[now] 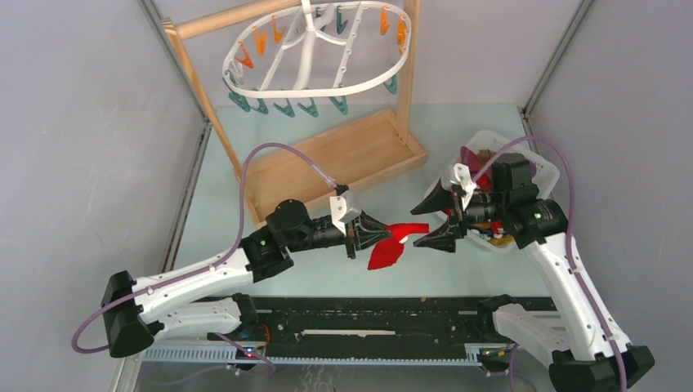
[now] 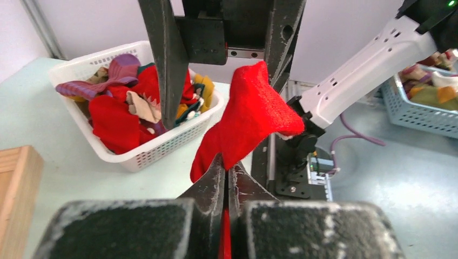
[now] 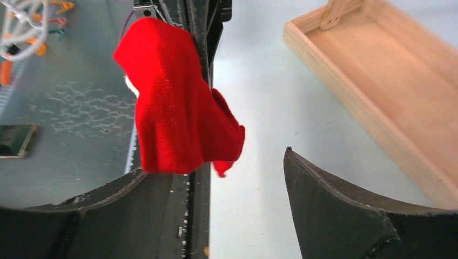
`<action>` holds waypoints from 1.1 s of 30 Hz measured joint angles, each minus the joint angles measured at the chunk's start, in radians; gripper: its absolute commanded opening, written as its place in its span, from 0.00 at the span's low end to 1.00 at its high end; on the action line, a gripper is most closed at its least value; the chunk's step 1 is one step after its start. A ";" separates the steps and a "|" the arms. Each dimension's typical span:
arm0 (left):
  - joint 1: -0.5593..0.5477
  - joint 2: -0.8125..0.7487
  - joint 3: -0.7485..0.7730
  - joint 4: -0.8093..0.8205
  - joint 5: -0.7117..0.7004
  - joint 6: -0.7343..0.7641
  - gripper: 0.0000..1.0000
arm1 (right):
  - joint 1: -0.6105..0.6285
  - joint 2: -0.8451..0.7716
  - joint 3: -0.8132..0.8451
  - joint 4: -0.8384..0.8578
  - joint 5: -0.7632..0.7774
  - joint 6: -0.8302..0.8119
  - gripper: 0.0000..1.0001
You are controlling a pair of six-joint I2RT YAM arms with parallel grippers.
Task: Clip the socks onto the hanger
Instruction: Pick up the sock from the bin.
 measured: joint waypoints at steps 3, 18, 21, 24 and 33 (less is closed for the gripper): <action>0.004 -0.013 -0.024 0.028 0.026 -0.051 0.00 | 0.009 -0.046 0.000 0.001 0.019 -0.053 0.82; 0.032 -0.021 -0.065 0.138 0.115 -0.187 0.00 | 0.145 -0.193 -0.070 0.261 0.171 0.029 0.75; 0.032 -0.022 -0.071 0.142 0.119 -0.192 0.00 | 0.146 -0.208 -0.070 0.309 0.183 0.071 0.71; 0.032 -0.022 -0.076 0.144 0.123 -0.193 0.00 | 0.148 -0.220 -0.070 0.351 0.201 0.110 0.69; 0.033 -0.022 -0.079 0.143 0.138 -0.193 0.00 | 0.155 -0.232 -0.070 0.423 0.208 0.183 0.44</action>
